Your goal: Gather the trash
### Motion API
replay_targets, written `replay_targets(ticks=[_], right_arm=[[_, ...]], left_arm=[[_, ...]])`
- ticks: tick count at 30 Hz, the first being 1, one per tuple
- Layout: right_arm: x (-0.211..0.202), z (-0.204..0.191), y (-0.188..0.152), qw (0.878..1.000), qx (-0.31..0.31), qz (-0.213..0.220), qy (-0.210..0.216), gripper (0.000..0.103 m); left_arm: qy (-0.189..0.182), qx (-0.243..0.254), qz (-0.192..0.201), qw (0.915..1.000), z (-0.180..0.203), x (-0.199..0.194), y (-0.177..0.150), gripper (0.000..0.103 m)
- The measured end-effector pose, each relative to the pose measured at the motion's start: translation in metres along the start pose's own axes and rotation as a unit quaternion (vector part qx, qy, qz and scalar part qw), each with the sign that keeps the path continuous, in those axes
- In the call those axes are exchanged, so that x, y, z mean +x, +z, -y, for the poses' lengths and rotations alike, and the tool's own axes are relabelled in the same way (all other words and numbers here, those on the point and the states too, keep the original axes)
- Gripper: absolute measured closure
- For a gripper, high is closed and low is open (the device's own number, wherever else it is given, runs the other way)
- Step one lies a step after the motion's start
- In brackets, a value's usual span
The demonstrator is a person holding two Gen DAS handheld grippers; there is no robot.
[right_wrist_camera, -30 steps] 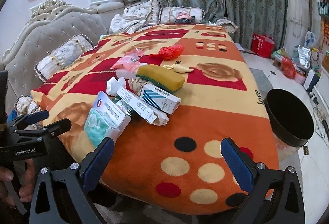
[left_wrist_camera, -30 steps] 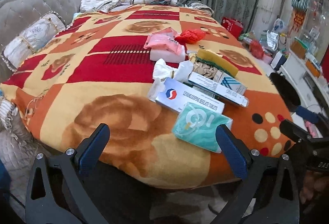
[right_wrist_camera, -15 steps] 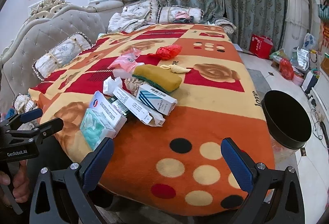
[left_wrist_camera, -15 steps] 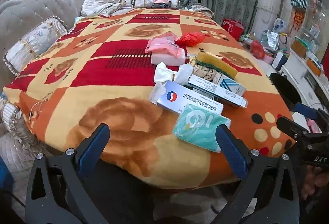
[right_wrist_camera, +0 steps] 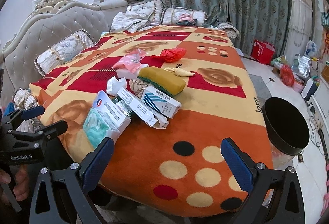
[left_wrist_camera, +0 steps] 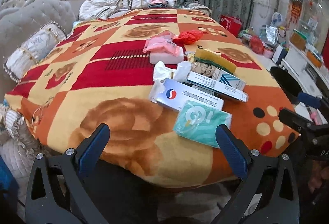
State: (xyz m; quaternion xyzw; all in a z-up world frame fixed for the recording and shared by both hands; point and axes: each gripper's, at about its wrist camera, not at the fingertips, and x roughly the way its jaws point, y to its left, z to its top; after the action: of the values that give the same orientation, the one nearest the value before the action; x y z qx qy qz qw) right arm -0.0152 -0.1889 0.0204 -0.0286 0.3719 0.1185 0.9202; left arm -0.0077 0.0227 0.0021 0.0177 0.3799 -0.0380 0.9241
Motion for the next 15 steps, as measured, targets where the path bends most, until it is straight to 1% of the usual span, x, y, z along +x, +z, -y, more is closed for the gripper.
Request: replay_targets(ticks=[4, 9, 13, 15], right_arm=[[-0.002, 0.005, -0.003, 1.0, 0.009, 0.002, 0.001, 0.0], [-0.003, 0.011, -0.007, 1.0, 0.012, 0.003, 0.003, 0.0], [-0.002, 0.013, -0.011, 1.0, 0.011, 0.011, 0.008, 0.0], [-0.003, 0.015, -0.014, 0.999, 0.018, 0.023, 0.013, 0.0]], left_arm=[[-0.004, -0.005, -0.006, 1.0, 0.0, 0.002, 0.0, 0.001], [-0.007, -0.023, -0.012, 0.9996, -0.003, 0.005, -0.002, 0.001], [-0.004, -0.025, -0.013, 0.9996, -0.003, 0.007, -0.003, 0.001], [-0.002, -0.027, -0.013, 0.9996, -0.002, 0.008, -0.003, 0.001]])
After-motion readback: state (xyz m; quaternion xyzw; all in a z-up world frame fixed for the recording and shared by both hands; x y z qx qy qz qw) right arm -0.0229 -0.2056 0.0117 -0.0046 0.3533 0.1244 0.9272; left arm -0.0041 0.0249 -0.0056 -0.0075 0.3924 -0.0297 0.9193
